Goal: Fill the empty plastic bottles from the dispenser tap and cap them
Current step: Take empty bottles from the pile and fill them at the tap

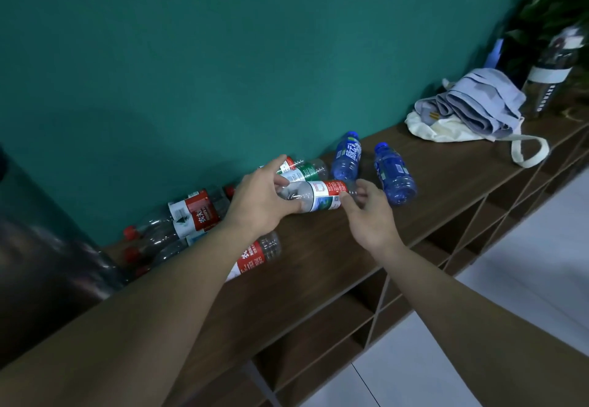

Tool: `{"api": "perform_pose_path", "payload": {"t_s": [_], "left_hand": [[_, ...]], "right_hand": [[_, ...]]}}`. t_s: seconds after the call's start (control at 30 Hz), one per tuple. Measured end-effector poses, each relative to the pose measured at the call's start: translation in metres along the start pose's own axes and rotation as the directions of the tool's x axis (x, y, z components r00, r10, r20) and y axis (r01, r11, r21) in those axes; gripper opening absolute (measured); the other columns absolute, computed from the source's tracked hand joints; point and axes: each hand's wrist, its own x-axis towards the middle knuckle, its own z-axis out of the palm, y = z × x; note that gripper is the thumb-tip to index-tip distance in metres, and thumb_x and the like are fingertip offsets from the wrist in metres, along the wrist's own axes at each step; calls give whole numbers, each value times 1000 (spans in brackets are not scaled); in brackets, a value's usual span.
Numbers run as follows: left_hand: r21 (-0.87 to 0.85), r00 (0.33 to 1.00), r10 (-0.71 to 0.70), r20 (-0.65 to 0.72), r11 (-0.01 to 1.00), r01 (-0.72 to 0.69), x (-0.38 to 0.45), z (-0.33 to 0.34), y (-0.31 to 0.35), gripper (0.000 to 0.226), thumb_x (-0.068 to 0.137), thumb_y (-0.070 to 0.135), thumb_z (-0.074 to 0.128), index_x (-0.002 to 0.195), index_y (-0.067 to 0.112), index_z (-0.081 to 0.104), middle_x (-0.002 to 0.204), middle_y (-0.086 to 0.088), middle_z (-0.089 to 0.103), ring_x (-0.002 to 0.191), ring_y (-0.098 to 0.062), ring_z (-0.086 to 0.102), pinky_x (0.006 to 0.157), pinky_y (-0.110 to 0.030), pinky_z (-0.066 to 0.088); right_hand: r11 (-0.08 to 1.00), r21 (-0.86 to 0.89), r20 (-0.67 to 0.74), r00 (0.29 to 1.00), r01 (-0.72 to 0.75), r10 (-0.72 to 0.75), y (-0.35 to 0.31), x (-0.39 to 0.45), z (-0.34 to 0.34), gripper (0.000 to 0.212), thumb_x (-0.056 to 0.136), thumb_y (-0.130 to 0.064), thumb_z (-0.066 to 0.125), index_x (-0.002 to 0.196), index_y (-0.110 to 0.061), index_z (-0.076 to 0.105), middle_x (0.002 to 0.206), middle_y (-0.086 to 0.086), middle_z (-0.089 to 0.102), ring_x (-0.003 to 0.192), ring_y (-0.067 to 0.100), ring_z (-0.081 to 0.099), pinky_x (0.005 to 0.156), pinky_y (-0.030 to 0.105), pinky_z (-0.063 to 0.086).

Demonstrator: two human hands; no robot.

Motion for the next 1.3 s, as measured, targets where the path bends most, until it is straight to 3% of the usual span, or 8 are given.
{"api": "perform_pose_path", "payload": {"t_s": [0.13,0.3,0.47,0.6,0.77,0.93,1.13,1.3], "left_hand": [[-253,993,-24,-112,967,-5,-28,-21,11,117,73,31,107,171,36,42,113,17,80,110,-1,73,105,-25,56],[-668,947,-177,-269,742,-51,-83,-33,20,78,74,22,105,139,30,63,116,2,83,111,-24,79,107,-50,62],[-675,955,-125,-268,732,-94,-151,-54,37,59,91,15,94,134,18,55,119,11,80,114,-9,77,100,-36,60],[-582,939,-98,-331,804,-121,-209,-83,43,65,86,38,94,133,38,49,124,11,74,117,-18,74,106,-52,61],[-548,934,-26,-356,815,-186,-280,-130,41,55,90,38,95,131,29,59,121,6,75,114,-20,75,106,-54,61],[-525,920,-22,-392,826,-204,-338,-165,37,48,96,36,89,133,29,59,119,7,76,112,-14,76,100,-46,62],[-481,917,0,-398,852,-209,-396,-195,24,53,105,37,80,148,29,50,135,7,73,125,-17,73,110,-57,57],[-448,907,3,-421,869,-211,-413,-207,15,50,105,31,79,147,30,51,132,16,72,124,-10,72,106,-39,58]], "right_hand": [[996,66,21,998,-67,65,-23,-25,5,60,109,-47,65,161,-21,50,144,-6,62,134,14,60,111,35,49],[987,138,105,992,-84,70,-40,-76,22,72,91,-82,56,138,-28,67,129,-10,72,120,11,70,110,48,57],[988,148,179,984,-33,6,-79,-135,32,69,94,-86,51,116,-25,74,110,-9,80,104,9,76,98,46,61],[986,16,237,958,164,-163,-118,-191,29,56,112,-63,45,87,-20,71,87,-6,76,87,11,71,80,39,53],[907,-55,239,887,417,-394,-174,-242,25,50,111,-62,39,105,-27,75,99,-9,71,97,10,66,88,41,54],[851,100,358,779,516,-514,-240,-289,24,44,118,-49,36,111,-28,74,106,-9,75,102,9,69,94,43,55],[746,180,353,665,642,-658,-303,-333,22,48,117,-51,44,87,-18,61,79,6,63,73,18,61,74,47,53],[673,97,372,601,733,-708,-332,-350,33,54,106,-58,63,73,-16,56,63,8,56,62,24,51,65,46,45]]}}
